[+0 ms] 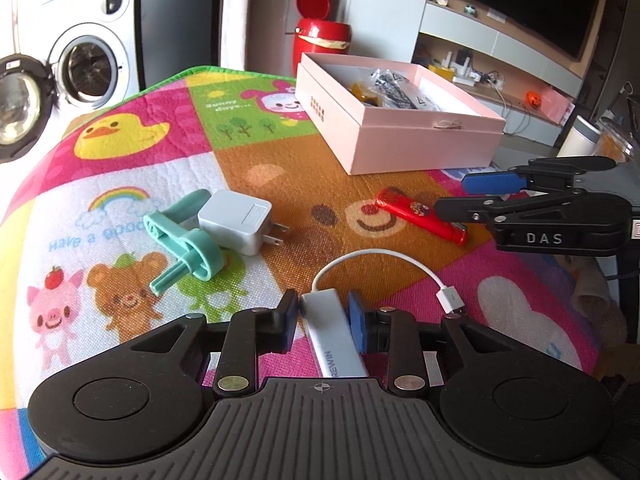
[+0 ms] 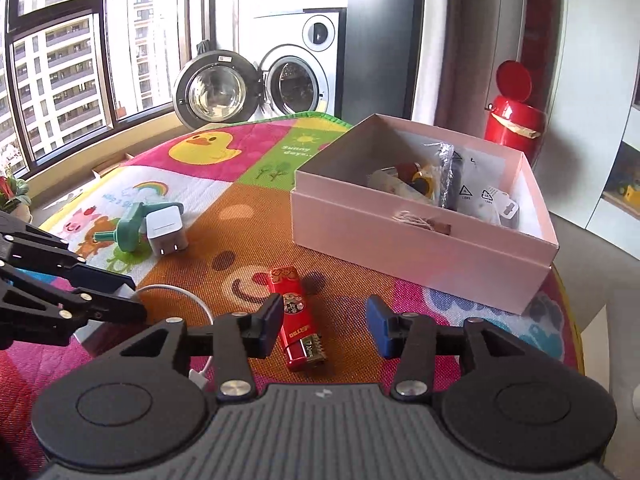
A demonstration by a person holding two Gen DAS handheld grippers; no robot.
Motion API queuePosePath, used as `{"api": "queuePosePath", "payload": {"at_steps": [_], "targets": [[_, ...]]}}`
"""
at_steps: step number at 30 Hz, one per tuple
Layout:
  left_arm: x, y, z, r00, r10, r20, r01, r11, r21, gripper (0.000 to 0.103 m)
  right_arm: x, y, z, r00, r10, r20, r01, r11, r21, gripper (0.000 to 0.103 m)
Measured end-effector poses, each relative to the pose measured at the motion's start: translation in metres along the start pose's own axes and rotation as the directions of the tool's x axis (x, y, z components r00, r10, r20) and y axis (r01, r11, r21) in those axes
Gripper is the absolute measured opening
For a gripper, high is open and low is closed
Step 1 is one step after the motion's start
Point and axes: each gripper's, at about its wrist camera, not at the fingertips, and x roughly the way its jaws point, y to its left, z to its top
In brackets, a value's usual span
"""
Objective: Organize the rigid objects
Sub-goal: 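Grasp the red lighter with the right gripper while the left holds the adapter, then carry the adapter and lighter into the pink box while both grippers release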
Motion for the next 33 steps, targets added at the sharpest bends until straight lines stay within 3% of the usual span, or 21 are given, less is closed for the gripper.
{"api": "queuePosePath", "payload": {"at_steps": [4,7,13,21,25,28,33], "targets": [[-0.008,0.0,-0.006,0.999,0.013,-0.041,-0.013,1.0,0.004,0.032,0.018,0.007,-0.004,0.998,0.031,-0.048,-0.031,0.999,-0.011,0.046],[-0.009,-0.003,-0.007,0.998,0.024,-0.057,-0.023,1.0,0.018,0.032,0.017,0.012,-0.008,0.999,0.02,-0.028,-0.022,0.999,-0.037,0.043],[-0.001,-0.011,-0.005,1.0,0.004,-0.014,-0.004,1.0,0.005,0.025,0.005,0.0,-0.015,0.999,0.016,-0.042,-0.016,1.0,0.007,0.029],[0.018,-0.014,0.005,0.999,0.015,0.05,-0.015,1.0,-0.003,0.025,0.004,-0.006,-0.016,0.999,-0.002,-0.049,0.004,0.999,0.038,0.031],[0.015,-0.019,-0.001,0.998,0.024,0.06,-0.027,0.998,0.052,0.026,0.009,-0.006,-0.013,0.999,0.001,-0.045,0.001,0.999,0.048,0.038],[0.011,-0.017,-0.005,0.999,0.016,0.05,-0.018,0.999,0.042,0.026,0.012,-0.005,-0.012,0.999,0.01,-0.04,-0.008,0.999,0.044,0.045],[0.009,-0.012,-0.007,0.998,0.003,0.059,-0.003,1.0,0.0,0.026,0.012,-0.001,-0.01,0.999,0.018,-0.045,-0.017,0.999,0.029,0.041]]}}
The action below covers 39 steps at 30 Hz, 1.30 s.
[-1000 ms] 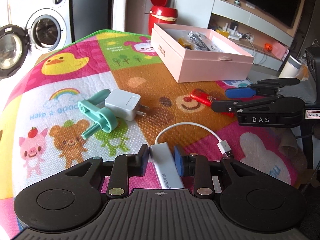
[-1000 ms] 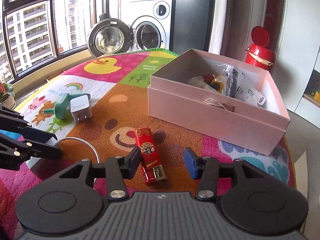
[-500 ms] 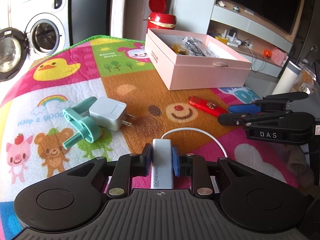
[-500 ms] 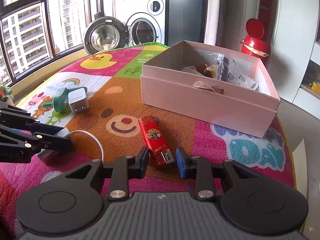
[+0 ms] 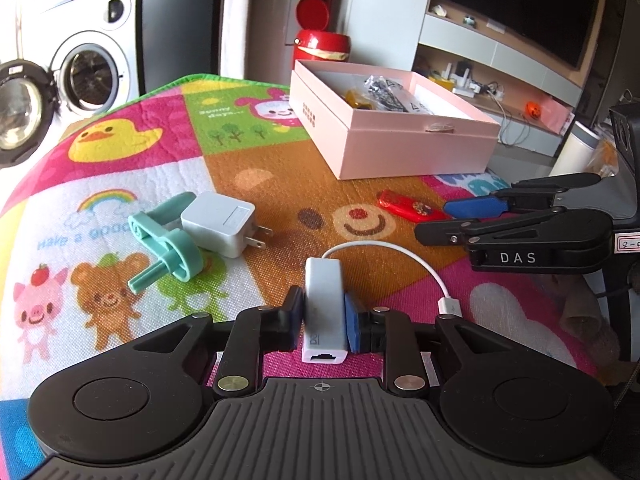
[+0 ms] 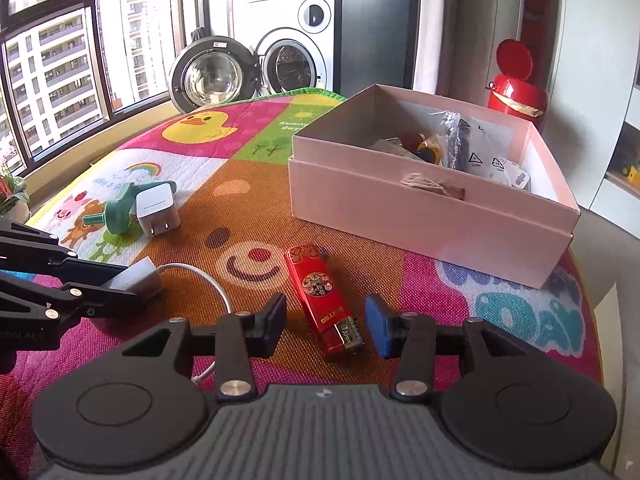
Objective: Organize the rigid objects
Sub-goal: 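Carry the adapter and lighter into the pink box while both grippers release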
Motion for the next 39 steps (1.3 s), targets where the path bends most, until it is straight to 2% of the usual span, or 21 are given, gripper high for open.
{"api": "queuePosePath", "payload": {"at_steps": [2,7,12,13,14,19,22,24,27,29,31,33,35,39], "targets": [[-0.001,-0.002,-0.003,1.0,0.009,0.02,-0.009,1.0,0.003,0.025,-0.002,0.002,0.0,1.0,0.013,-0.009,-0.013,1.0,-0.006,0.025],[-0.004,-0.007,-0.005,0.999,-0.022,0.039,0.02,0.999,0.033,0.025,-0.015,0.006,-0.001,0.998,0.045,-0.033,-0.045,0.999,-0.016,0.023],[-0.02,-0.015,-0.002,0.993,-0.082,0.082,0.076,0.995,0.067,0.025,-0.049,-0.004,0.003,0.998,0.065,-0.002,-0.065,0.998,0.018,0.022],[-0.024,-0.016,0.001,0.991,-0.096,0.094,0.089,0.993,0.071,0.025,-0.056,-0.005,0.005,0.998,0.061,0.009,-0.061,0.998,0.017,0.003],[-0.028,-0.018,0.004,0.989,-0.106,0.107,0.098,0.992,0.077,0.025,-0.066,-0.006,0.007,0.998,0.054,0.021,-0.054,0.998,0.01,0.0],[-0.047,-0.027,0.028,0.969,-0.128,0.209,0.109,0.989,0.099,0.025,-0.1,-0.006,0.013,0.994,0.022,0.108,-0.019,0.999,-0.036,0.0],[-0.051,-0.026,0.033,0.968,-0.11,0.225,0.089,0.991,0.1,0.025,-0.102,-0.007,0.011,0.994,0.0,0.109,0.006,0.999,-0.049,0.001],[-0.051,-0.022,0.031,0.972,-0.089,0.218,0.071,0.994,0.089,0.025,-0.098,-0.008,0.008,0.995,-0.01,0.095,0.015,0.999,-0.049,0.002],[-0.054,-0.01,0.026,0.975,-0.065,0.215,0.054,0.997,0.054,0.025,-0.088,-0.01,0.002,0.998,-0.031,0.057,0.034,0.999,-0.042,0.011],[-0.057,0.001,0.022,0.976,-0.048,0.214,0.046,0.999,0.016,0.025,-0.083,-0.011,0.0,0.998,-0.043,0.042,0.045,0.998,-0.036,0.03],[-0.059,0.009,0.021,0.976,-0.034,0.213,0.037,0.999,-0.009,0.025,-0.082,-0.012,-0.003,0.998,-0.041,0.044,0.043,0.998,-0.045,0.038],[-0.059,0.014,0.02,0.978,-0.032,0.204,0.038,0.999,-0.023,0.025,-0.082,-0.011,-0.006,0.999,-0.023,0.042,0.025,0.998,-0.053,0.041],[-0.056,0.017,0.018,0.982,-0.044,0.184,0.051,0.998,-0.029,0.025,-0.081,-0.008,-0.009,0.999,0.005,0.033,-0.003,0.998,-0.06,0.048],[-0.053,0.012,0.014,0.984,-0.068,0.162,0.072,0.997,-0.016,0.025,-0.067,-0.003,-0.012,0.999,0.036,0.0,-0.036,0.998,-0.054,0.05]]}}
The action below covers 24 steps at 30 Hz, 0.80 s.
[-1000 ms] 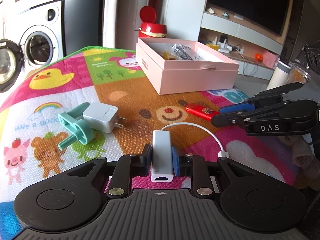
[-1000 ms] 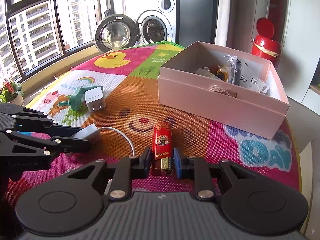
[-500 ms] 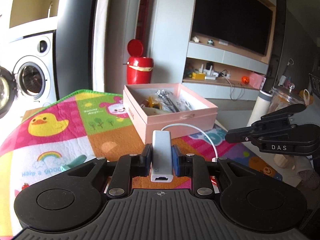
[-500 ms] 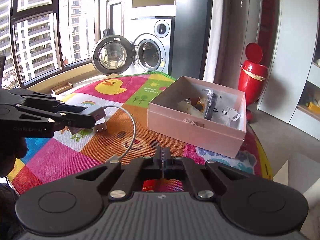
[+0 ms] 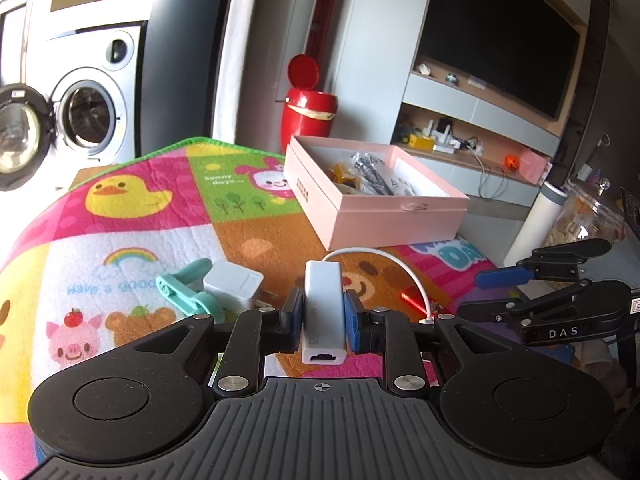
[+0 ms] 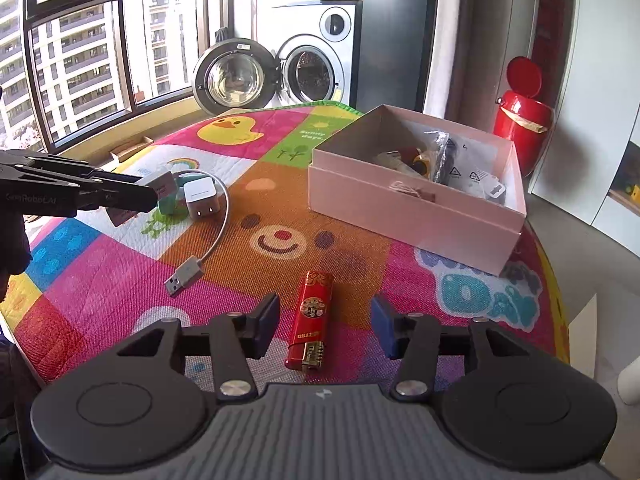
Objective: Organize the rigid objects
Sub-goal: 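Carry the adapter and lighter into the pink box while both grippers release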
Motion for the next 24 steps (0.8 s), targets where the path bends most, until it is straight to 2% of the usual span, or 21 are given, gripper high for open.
{"api": "queuePosePath", "payload": {"at_steps": [5,9,10,11,12,14,21,24], "targets": [[0.005,-0.009,-0.004,1.0,-0.017,-0.023,0.018,1.0,0.025,0.025,0.026,0.011,0.006,0.999,0.03,-0.02,-0.029,1.0,0.005,0.047],[0.008,-0.017,-0.007,0.999,-0.019,-0.05,0.021,0.998,0.055,0.025,0.04,0.021,0.006,0.999,-0.003,-0.034,0.002,1.0,-0.029,0.037],[0.009,-0.02,-0.009,0.998,-0.017,-0.06,0.021,0.998,0.062,0.025,0.04,0.022,0.005,0.999,-0.014,-0.035,0.013,0.999,-0.045,0.031],[0.009,-0.022,-0.01,0.998,-0.015,-0.066,0.02,0.998,0.068,0.025,0.038,0.021,0.004,0.999,-0.014,-0.037,0.012,0.999,-0.049,0.017],[0.01,-0.024,-0.011,0.997,-0.016,-0.071,0.021,0.997,0.073,0.025,0.035,0.018,0.003,0.999,-0.001,-0.041,-0.001,0.999,-0.044,0.014],[0.011,-0.028,-0.012,0.997,-0.024,-0.078,0.03,0.996,0.083,0.025,0.027,0.011,0.001,0.998,0.026,-0.051,-0.027,0.999,-0.02,0.002],[0.018,-0.038,-0.013,0.995,-0.04,-0.096,0.051,0.993,0.107,0.025,0.013,-0.002,-0.005,0.999,-0.013,-0.043,0.013,1.0,0.01,0.005],[0.019,-0.039,-0.015,0.994,-0.039,-0.103,0.05,0.993,0.109,0.025,0.017,-0.003,-0.005,0.999,0.021,-0.048,-0.02,0.999,0.028,0.016]]}}
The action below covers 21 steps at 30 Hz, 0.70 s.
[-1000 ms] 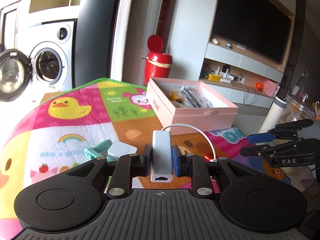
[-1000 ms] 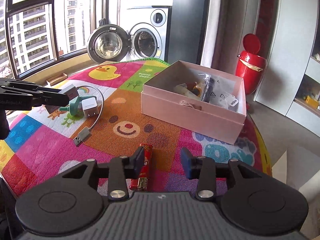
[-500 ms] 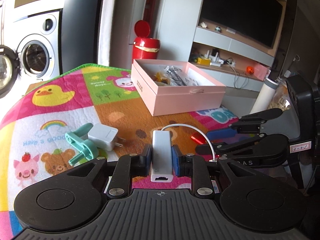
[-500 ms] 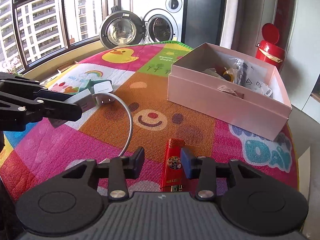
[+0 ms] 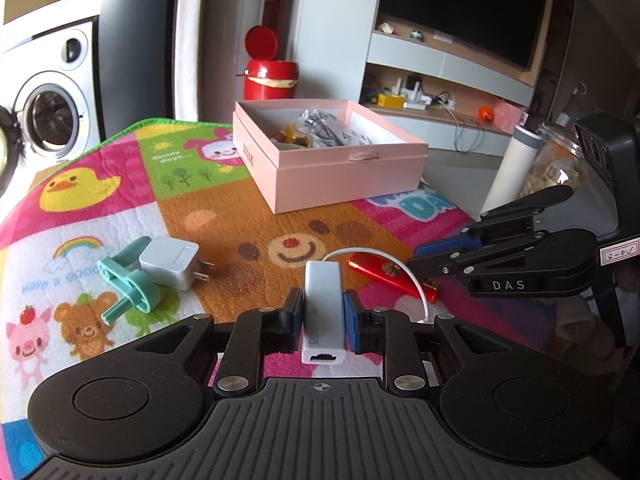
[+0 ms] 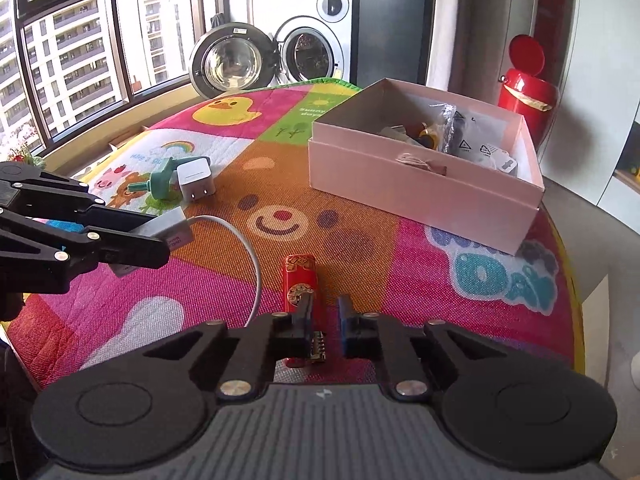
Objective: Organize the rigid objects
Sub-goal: 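Carry the adapter and lighter into the pink box while both grippers release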
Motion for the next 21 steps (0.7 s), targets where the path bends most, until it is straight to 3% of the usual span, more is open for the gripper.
{"api": "queuePosePath", "payload": {"at_steps": [4,14,19,21], "targets": [[0.002,0.002,-0.002,1.0,0.008,-0.013,-0.008,1.0,-0.004,0.025,0.008,0.004,0.001,1.0,0.025,-0.001,-0.025,1.0,-0.006,0.023],[0.01,0.005,-0.005,0.999,-0.005,-0.04,0.004,1.0,-0.014,0.025,0.012,0.011,-0.003,0.999,0.045,-0.013,-0.045,0.999,-0.024,0.023],[0.005,0.013,0.016,0.999,-0.038,0.03,0.039,0.998,-0.041,0.025,-0.02,-0.004,0.01,0.994,0.023,0.102,-0.025,1.0,0.016,0.022],[0.001,0.016,0.045,0.995,-0.036,0.094,0.038,0.999,-0.014,0.025,-0.038,-0.013,0.024,0.986,0.017,0.165,-0.022,0.999,0.028,0.022]]}}
